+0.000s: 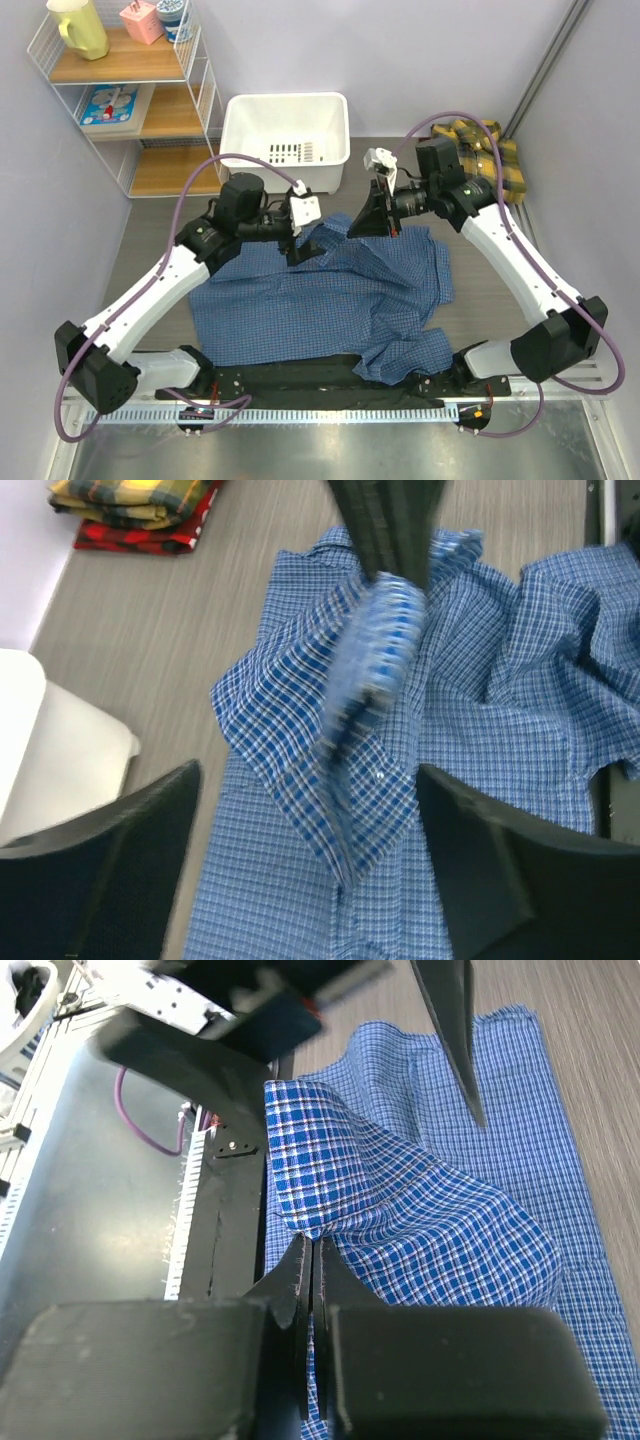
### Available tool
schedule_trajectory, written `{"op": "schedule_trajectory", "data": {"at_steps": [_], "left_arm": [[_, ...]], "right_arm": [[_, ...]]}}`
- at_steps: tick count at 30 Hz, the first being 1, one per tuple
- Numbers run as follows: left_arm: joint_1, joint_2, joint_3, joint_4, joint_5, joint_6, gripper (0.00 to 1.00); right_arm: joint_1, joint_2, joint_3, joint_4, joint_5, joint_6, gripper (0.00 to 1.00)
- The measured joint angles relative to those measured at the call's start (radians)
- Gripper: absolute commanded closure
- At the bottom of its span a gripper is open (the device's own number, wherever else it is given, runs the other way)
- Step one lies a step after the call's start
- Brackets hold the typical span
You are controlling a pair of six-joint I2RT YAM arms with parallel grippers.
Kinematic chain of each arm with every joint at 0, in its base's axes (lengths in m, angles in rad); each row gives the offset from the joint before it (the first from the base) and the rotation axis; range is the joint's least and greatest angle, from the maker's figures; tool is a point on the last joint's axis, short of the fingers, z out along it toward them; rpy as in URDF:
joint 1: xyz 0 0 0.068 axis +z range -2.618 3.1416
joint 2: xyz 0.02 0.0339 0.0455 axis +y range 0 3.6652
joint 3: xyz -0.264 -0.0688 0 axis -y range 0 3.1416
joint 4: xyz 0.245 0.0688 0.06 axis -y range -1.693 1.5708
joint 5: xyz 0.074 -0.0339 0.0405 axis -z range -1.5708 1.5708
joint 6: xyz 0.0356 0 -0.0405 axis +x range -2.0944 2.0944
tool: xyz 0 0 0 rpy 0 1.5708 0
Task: Fold and stack the long sleeve shirts
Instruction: Fold the shirt
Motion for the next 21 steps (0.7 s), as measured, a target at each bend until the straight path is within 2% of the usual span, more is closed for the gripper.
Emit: {"op": "schedule_trajectory", "data": {"at_steps": [1, 3, 4, 6, 7, 9, 10, 11, 16, 21], "left_arm": [[-0.010, 0.008, -0.001, 0.013, -0.007, -0.015, 0.43], [-0.026, 0.015, -0.004, 0.026, -0.013, -0.040, 0.64], [-0.035, 0.015, -0.006, 0.031, -0.012, -0.048, 0.86], [-0.055, 0.006, -0.006, 0.035, -0.006, -0.060, 0.97], [-0.068, 0.000, -0.007, 0.031, -0.004, -0.064, 1.00], [-0.102, -0.017, 0.007, -0.007, -0.005, -0.064, 1.00], [-0.130, -0.024, 0.023, -0.043, -0.007, -0.064, 1.00], [-0.155, -0.029, 0.041, -0.079, -0.007, -0.060, 1.00], [-0.332, -0.049, 0.136, -0.286, 0.003, -0.045, 1.00], [-0.415, -0.045, 0.183, -0.447, 0.052, -0.079, 1.00]], "right_arm": [[0.003, -0.011, -0.005, -0.002, -0.001, -0.006, 0.99], [0.010, -0.035, -0.016, -0.006, -0.001, -0.014, 0.99], [0.013, -0.044, -0.022, -0.008, -0.002, -0.018, 0.99], [0.018, -0.058, -0.029, -0.013, -0.002, -0.024, 0.98], [0.019, -0.063, -0.032, -0.014, -0.001, -0.025, 0.87], [0.021, -0.071, -0.033, -0.022, 0.003, -0.025, 0.69], [0.021, -0.075, -0.034, -0.023, 0.008, -0.022, 0.57], [0.021, -0.079, -0.035, -0.024, 0.013, -0.014, 0.52], [-0.005, -0.104, -0.036, -0.025, 0.075, 0.046, 0.39], [-0.128, -0.095, -0.034, -0.015, 0.106, 0.124, 0.38]]}}
